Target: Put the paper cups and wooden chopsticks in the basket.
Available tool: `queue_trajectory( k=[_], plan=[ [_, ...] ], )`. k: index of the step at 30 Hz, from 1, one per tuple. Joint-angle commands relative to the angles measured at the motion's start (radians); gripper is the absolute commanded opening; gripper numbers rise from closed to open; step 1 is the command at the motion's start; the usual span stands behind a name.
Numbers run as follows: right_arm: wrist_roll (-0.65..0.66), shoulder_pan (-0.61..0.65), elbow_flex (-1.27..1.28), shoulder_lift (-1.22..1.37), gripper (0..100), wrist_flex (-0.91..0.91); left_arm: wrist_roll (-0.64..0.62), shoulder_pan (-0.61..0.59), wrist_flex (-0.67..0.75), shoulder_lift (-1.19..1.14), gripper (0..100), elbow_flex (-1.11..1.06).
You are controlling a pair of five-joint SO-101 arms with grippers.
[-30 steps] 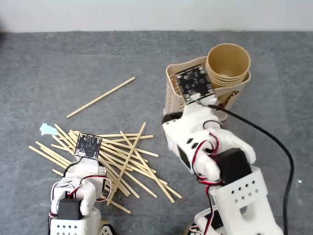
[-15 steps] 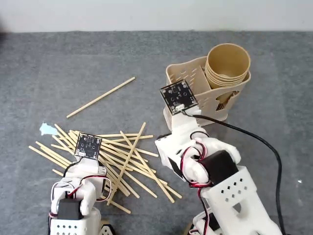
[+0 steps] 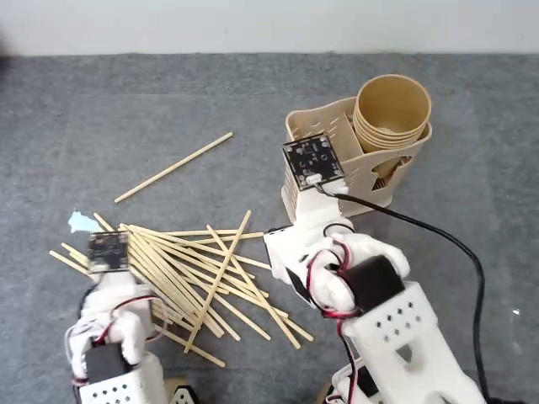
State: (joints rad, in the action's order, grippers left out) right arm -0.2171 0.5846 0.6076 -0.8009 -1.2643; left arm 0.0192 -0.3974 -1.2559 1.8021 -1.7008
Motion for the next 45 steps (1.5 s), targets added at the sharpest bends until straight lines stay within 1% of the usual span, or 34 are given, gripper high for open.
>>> queue_trajectory(
  k=[1, 3, 6, 7, 9, 13, 17, 25, 29, 32, 37, 40, 42, 45],
  plan=[
    [-0.051, 0.015, -0.015, 0.093, 5.1, 0.022, -0.008, -0.172, -0.005, 0.015, 1, 0.018],
    [-0.084, 0.048, -0.028, 0.159, 10.8, 0.022, -0.008, -0.255, -0.005, 0.015, 1, 0.018],
    [-0.126, 0.117, -0.037, 0.243, 20.2, 0.024, -0.009, -0.348, -0.005, 0.015, 1, 0.018],
    [-0.132, 0.145, -0.037, 0.268, 22.5, 0.041, -0.009, -0.376, -0.005, 0.015, 1, 0.018],
    [-0.14, 0.189, -0.037, 0.314, 23.8, 0.087, -0.009, -0.427, -0.005, 0.015, 1, 0.018],
    [-0.14, 0.243, -0.037, 0.395, 21.7, 0.219, -0.009, -0.473, -0.005, 0.015, 1, 0.018],
    [-0.138, 0.254, -0.068, 0.512, 21.3, 0.3, -0.006, -0.473, -0.005, 0.015, 1, 0.018],
    [-0.141, 0.248, -0.258, 0.791, 21.3, 0.303, -0.006, -0.473, -0.005, 0.015, 1, 0.018],
    [-0.14, 0.206, -0.327, 0.891, 21.3, 0.303, -0.006, -0.473, -0.005, 0.015, 1, 0.018],
    [-0.14, 0.185, -0.35, 0.949, 21.3, 0.303, -0.006, -0.473, -0.005, 0.015, 1, 0.018],
    [-0.138, 0.185, -0.354, 1.01, 21.2, 0.306, -0.006, -0.473, -0.005, 0.015, 1, 0.018],
    [-0.092, 0.185, -0.354, 1.029, 20.8, 0.305, -0.006, -0.473, -0.005, 0.015, 1, 0.018],
    [-0.078, 0.185, -0.354, 1.03, 17.0, 0.305, -0.006, -0.473, -0.005, 0.015, 1, 0.018],
    [-0.075, 0.185, -0.354, 1.02, 6.5, 0.302, -0.006, -0.473, -0.005, 0.015, 1, 0.018]
  ],
)
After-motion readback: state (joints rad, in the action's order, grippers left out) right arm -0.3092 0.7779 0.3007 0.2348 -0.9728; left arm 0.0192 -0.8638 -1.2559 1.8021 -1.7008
